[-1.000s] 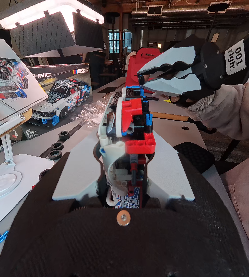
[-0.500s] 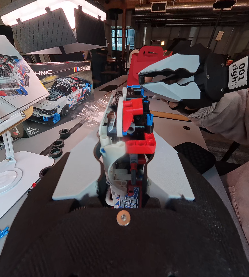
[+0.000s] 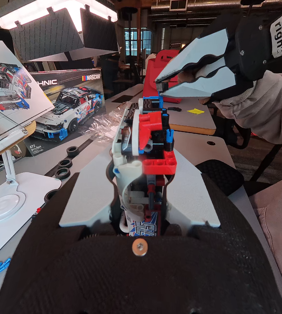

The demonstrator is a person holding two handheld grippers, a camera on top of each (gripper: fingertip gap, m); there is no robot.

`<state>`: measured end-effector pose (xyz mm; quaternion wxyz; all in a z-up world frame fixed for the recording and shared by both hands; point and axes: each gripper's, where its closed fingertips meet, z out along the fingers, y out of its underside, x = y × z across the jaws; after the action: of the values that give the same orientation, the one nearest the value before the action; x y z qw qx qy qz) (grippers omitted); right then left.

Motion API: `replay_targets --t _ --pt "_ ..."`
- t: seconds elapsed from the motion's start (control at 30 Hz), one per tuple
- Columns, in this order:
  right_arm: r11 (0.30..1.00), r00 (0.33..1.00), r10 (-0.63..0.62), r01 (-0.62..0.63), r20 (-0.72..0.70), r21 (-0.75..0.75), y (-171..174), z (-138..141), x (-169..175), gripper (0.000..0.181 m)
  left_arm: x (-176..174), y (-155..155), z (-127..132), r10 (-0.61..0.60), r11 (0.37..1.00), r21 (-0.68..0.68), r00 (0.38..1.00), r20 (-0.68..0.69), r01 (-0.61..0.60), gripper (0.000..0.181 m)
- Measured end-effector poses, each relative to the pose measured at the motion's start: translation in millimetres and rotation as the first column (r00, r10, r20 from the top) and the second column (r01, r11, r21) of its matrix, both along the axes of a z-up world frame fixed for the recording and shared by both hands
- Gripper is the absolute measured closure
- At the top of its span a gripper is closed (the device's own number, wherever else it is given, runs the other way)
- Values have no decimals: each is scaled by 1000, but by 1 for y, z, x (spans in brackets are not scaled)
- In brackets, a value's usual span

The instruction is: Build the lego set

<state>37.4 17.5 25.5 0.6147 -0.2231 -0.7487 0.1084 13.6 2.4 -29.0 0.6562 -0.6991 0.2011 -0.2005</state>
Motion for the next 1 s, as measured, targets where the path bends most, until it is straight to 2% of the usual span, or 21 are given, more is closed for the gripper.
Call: replay_targets --t 0.1,0.17,0.2,0.27,0.37,0.4,0.47,0.6,0.7,0.8,0.87,1.0 --pt "996 999 -27 24 -42 -81 4 12 6 174 -2 0 0 8 1000 -2 1000 2 -8 127" --pt "987 996 -88 90 15 -133 19 0 15 174 -6 1 0 18 1000 -6 1000 12 -18 126" --pt "980 988 -121 134 100 -144 28 -20 20 174 -8 1 0 25 1000 -11 999 19 -25 127" --pt "962 948 -174 222 265 -160 46 -81 32 174 -12 2 -1 35 999 -20 999 30 -34 127" --pt "929 841 -227 338 491 -151 61 -190 49 174 -14 3 -1 38 999 -27 999 34 -37 127" --pt "921 814 -216 354 539 -165 60 -217 54 175 -14 4 -1 39 999 -28 999 33 -38 127" --pt "882 761 -184 407 622 -237 52 -248 60 175 -15 3 -1 44 999 -30 998 33 -43 127" --pt "753 652 -87 538 754 -378 35 -270 71 173 -17 3 -1 46 998 -34 998 36 -45 127" --pt "651 607 45 585 794 -484 17 -273 79 166 -18 4 -2 43 998 -36 998 42 -41 127" --pt "554 594 186 594 783 -583 5 -267 82 159 -20 3 -2 40 999 -37 998 48 -39 127" --pt "545 598 209 585 773 -600 14 -264 81 159 -20 4 -2 38 999 -38 998 52 -36 127" --pt "606 590 284 501 756 -618 23 -268 74 159 -19 3 -1 20 999 -34 999 51 -18 127"
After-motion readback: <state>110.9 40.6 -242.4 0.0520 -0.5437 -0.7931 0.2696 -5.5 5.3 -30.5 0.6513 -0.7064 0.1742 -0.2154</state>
